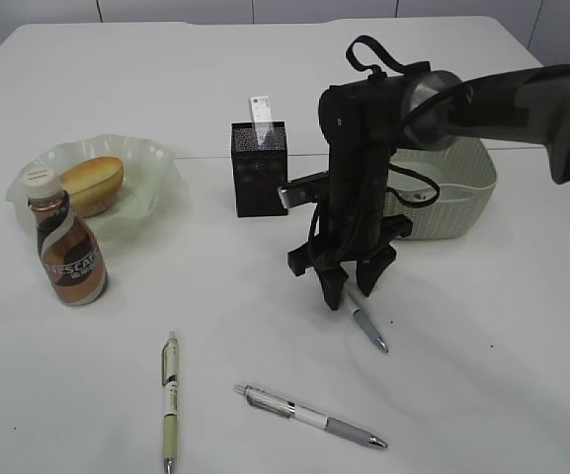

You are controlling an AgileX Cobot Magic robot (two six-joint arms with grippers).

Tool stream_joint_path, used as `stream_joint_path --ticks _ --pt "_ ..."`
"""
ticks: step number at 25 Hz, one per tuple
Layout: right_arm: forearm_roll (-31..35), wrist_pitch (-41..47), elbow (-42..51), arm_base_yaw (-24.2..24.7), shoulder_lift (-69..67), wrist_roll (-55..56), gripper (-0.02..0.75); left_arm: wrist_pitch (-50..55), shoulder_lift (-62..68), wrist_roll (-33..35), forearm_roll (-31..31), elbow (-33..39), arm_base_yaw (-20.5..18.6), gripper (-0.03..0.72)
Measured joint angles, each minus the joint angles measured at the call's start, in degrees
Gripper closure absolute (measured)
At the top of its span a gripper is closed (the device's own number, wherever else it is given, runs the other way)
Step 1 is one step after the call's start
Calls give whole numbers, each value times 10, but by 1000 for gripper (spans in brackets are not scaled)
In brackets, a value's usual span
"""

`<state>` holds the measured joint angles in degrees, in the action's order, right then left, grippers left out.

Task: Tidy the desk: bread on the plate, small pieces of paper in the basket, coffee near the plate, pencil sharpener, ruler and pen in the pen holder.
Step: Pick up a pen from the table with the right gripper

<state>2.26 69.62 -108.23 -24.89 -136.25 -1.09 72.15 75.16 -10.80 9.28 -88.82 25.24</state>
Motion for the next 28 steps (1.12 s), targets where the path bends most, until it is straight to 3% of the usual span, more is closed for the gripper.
stream_joint_path --ticks 13,28 --pt "0 0 0 0 0 0 650 0 0 0 1 0 0 320" --pt "9 -2 39 0 25 27 661 0 0 0 9 0 0 320"
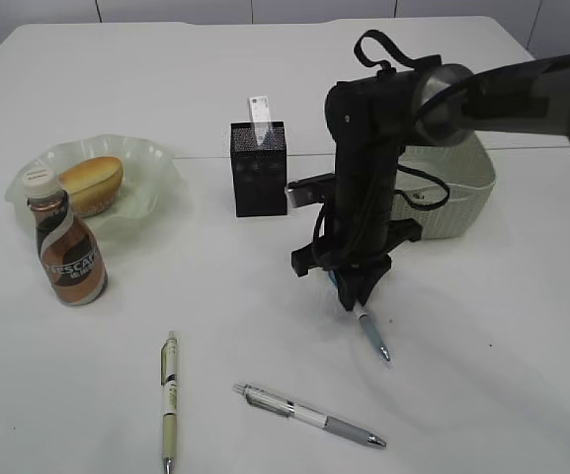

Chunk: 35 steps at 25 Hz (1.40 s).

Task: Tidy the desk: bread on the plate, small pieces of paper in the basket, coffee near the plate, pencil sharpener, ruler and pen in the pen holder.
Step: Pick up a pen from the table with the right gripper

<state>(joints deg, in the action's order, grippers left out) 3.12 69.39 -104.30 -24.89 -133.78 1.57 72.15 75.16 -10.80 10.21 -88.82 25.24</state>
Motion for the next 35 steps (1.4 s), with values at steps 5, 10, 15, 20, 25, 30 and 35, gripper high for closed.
stream_joint_path --ticks 5,10,15,20,25,30,35 --pt "1 0 1 0 17 0 661 0 0 0 9 0 0 320" --pt "7 1 3 -3 25 1 661 0 0 0 10 0 0 320" --pt "8 1 6 -26 50 1 661 0 0 0 17 0 0 320" --pt "5 -58 34 -46 76 1 661 0 0 0 28 0 0 320" --pt "-31 -160 43 -48 96 1 661 0 0 0 41 0 0 320" --pt "-39 -249 44 -48 112 1 661 0 0 0 62 0 0 320" --pt "-40 -334 44 -48 114 1 661 0 0 0 80 0 0 320"
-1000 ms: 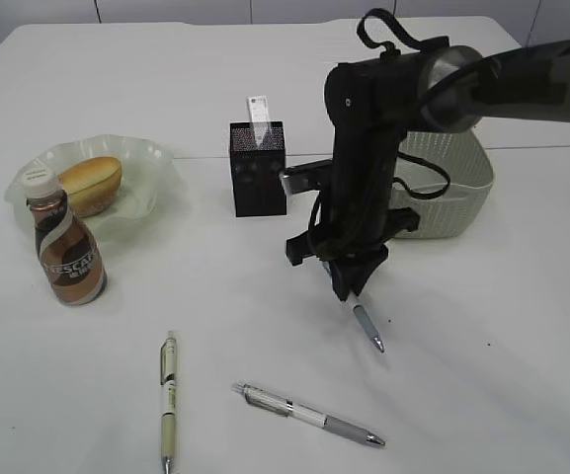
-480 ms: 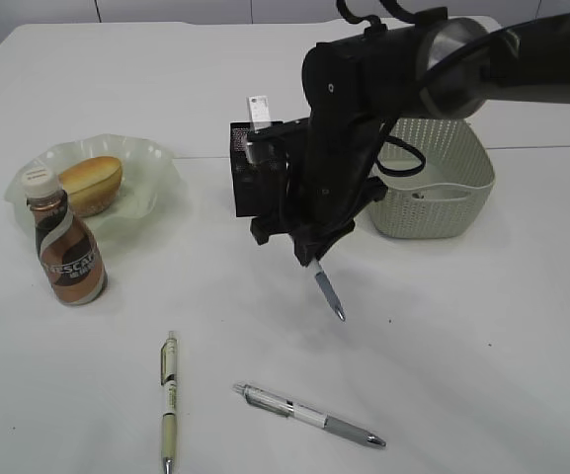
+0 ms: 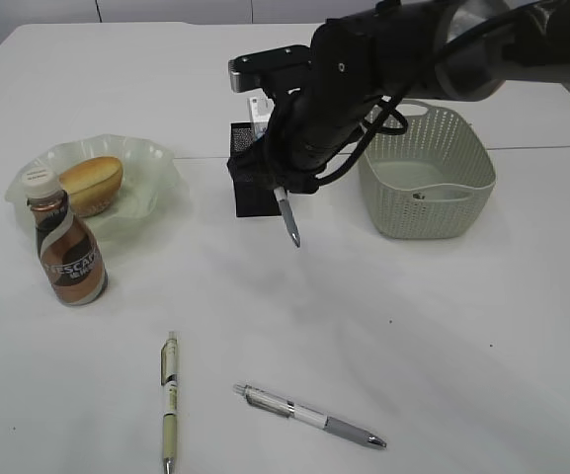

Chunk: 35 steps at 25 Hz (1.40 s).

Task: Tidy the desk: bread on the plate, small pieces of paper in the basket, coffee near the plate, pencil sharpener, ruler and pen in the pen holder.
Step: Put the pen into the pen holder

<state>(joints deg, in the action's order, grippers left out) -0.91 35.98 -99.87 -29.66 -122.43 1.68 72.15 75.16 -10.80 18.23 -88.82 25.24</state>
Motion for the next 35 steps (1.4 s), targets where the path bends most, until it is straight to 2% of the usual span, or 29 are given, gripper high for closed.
stream_joint_path --ticks 13,26,35 --pt "-3 -169 -48 0 0 0 661 0 0 0 36 0 0 320" --pt "-55 -389 -49 12 -32 0 661 0 0 0 43 0 0 321" --pt "-60 -459 -49 43 -66 0 659 0 0 -1 50 0 0 320"
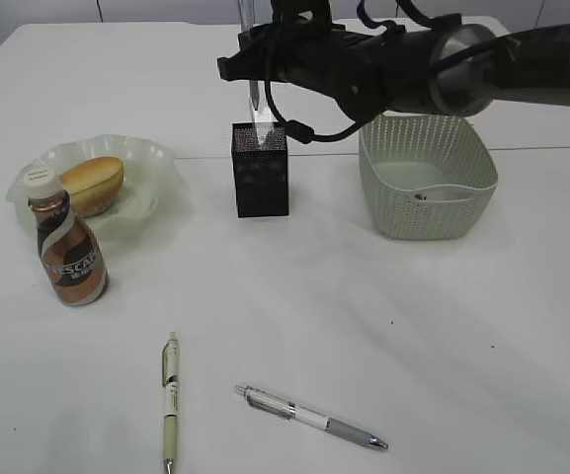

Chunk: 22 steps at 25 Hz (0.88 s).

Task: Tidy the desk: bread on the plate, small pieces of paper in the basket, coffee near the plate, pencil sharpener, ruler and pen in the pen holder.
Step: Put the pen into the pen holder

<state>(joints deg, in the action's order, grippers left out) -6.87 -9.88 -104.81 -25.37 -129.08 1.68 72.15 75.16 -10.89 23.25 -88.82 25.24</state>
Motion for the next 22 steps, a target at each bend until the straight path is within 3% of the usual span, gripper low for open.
stream_joint_path --ticks 15,22 --pt "-5 -7 0 4 -32 0 646 0 0 0 6 0 0 321" --pt "-5 38 0 4 -32 0 632 0 0 0 14 0 0 321"
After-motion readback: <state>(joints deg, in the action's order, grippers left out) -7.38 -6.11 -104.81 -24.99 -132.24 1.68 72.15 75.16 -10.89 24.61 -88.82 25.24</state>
